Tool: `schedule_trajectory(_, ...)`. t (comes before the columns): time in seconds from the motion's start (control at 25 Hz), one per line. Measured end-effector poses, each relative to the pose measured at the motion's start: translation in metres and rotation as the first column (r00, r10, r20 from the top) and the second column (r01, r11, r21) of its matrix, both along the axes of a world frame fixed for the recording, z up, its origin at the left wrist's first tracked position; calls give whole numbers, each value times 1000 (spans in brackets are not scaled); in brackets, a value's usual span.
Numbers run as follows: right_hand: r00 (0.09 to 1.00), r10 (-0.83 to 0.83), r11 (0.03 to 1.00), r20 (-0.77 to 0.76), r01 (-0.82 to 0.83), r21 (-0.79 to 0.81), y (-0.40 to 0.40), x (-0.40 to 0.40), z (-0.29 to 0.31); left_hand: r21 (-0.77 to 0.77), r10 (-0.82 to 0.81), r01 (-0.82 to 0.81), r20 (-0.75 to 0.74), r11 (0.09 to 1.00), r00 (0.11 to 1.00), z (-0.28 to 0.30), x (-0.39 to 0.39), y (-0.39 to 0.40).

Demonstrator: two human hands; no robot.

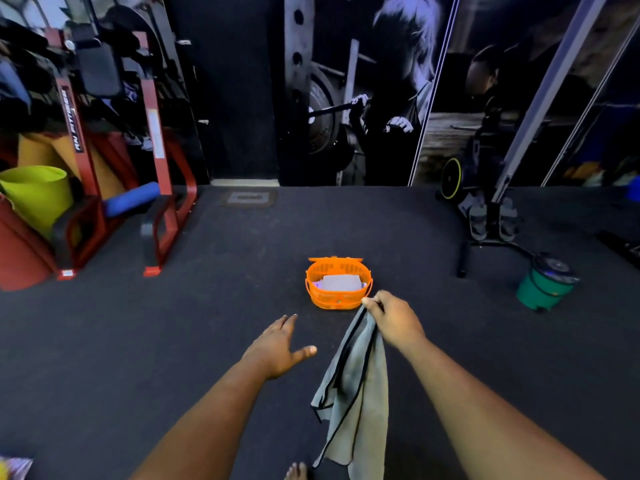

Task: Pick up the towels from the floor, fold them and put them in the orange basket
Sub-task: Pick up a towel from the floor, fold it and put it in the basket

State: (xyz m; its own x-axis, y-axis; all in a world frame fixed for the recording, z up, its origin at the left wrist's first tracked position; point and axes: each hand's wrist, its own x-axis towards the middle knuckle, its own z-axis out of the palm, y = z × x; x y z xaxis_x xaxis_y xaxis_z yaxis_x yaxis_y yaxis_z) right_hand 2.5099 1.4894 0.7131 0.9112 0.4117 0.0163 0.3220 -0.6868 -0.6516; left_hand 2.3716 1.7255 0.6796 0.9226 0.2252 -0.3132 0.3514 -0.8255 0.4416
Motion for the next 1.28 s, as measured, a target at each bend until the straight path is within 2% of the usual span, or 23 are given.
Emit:
schedule_trajectory(0.12,999,37,994,-28,-33,107,34,59,-6,-108,13,-8,46,994,999,-8,73,27)
schedule_trajectory(0.32,972,182,964,-148,-147,220,90,139,24,-301,-134,168,131,939,982,9,192,35)
schedule_trajectory(0.4,952,243,939,-187,-182,293,101,164,41,-279,-155,183,121,942,980,7,226,38)
schedule_trajectory(0.48,946,269,911,-183,-188,366,101,192,54,-173,-155,164,60,971,986,-8,253,52)
schedule_trajectory(0.6,973,184,891,-138,-106,442,79,247,65,-148,-58,59,11,987,998,-23,288,84)
schedule_trajectory(0.72,991,30,928,-133,22,373,42,305,48,-153,68,-56,69,987,995,-14,330,117)
schedule_trajectory(0.84,992,3,998,-127,5,62,15,355,1,-196,199,-167,155,966,968,7,374,131)
schedule_trajectory(0.96,991,-45,970,-124,14,-241,16,395,-40,-312,179,-112,195,943,964,35,412,120)
schedule_trajectory(1.04,997,-11,923,-80,-21,-383,33,411,-48,-389,140,-49,211,920,967,53,433,109)
schedule_trajectory(1.08,997,61,923,-49,-75,-379,43,417,-48,-413,124,-20,226,911,966,60,442,104)
schedule_trajectory(1.16,966,253,945,-48,-257,-204,73,428,-41,-440,74,40,239,897,968,67,460,96)
schedule_trajectory(1.24,890,443,891,-111,-450,-53,107,428,-33,-475,-6,131,256,870,967,68,470,91)
schedule_trajectory(1.28,854,503,858,-130,-512,-46,122,427,-29,-494,-21,158,272,855,962,68,473,89)
